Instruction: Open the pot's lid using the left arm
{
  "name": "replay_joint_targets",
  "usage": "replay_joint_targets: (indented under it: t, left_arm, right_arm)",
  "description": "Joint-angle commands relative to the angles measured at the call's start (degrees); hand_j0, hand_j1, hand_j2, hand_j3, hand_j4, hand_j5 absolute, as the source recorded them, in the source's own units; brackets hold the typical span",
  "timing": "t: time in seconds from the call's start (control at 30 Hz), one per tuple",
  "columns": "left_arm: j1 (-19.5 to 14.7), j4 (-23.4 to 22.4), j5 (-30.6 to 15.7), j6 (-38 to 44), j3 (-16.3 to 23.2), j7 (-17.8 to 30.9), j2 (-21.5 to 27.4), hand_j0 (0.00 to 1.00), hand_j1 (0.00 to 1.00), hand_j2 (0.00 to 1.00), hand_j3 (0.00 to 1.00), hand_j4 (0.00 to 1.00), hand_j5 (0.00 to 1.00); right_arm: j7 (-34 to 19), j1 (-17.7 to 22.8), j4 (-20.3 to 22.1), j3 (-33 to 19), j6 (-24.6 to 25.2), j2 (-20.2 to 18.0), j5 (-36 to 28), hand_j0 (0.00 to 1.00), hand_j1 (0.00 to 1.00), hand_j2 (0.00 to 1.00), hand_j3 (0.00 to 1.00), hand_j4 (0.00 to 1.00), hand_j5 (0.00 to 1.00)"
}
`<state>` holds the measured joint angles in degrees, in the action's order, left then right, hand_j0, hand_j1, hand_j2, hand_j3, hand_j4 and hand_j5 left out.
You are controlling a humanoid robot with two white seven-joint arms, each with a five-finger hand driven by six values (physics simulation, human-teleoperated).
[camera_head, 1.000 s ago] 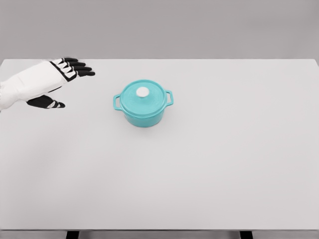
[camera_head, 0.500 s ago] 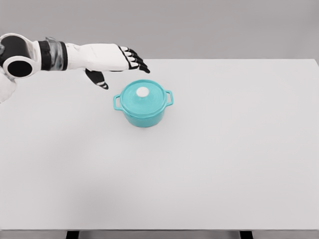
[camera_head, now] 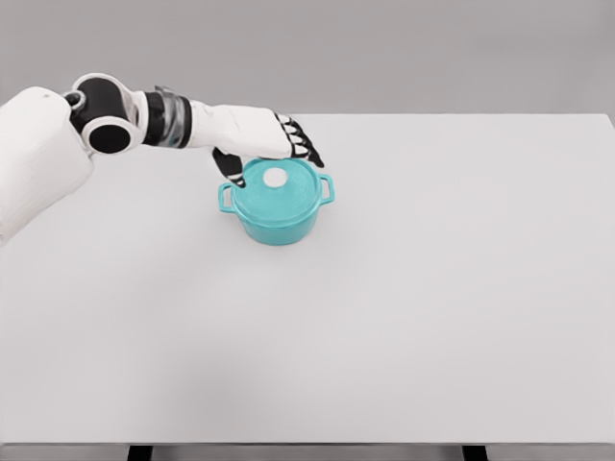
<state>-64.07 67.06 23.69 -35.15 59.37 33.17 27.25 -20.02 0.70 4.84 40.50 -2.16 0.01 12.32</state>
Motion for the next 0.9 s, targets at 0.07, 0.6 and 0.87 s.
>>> replay_joint_targets:
  t: [0.07,0.6,0.87]
  left_arm:
    - [0.09,-0.09,-0.04,0.15,0.48,-0.03,-0.44,0.93,0.93,0.93,0.93,0.93,0.93]
    - [0.62,-0.09,0.13,0.15,1.45,0.14,0.26,0.82,0.82,0.82,0.82,0.82,0.82]
    - [0.62,-0.18,1.27,0.15,1.45,0.23,0.26,0.76,0.76,0.76,0.76,0.76,0.76]
  right_arm:
    - [-0.02,0.00,-0.01,0.01,0.05,-0.01,-0.02,1.00,1.00,1.00,1.00,1.00,1.00]
    - [-0.02,0.00,-0.01,0.01,-0.04,-0.01,-0.02,1.00,1.00,1.00,1.00,1.00,1.00]
    - [-0.02,0.00,-0.01,0.01,-0.04,-0.01,-0.02,1.00,1.00,1.00,1.00,1.00,1.00]
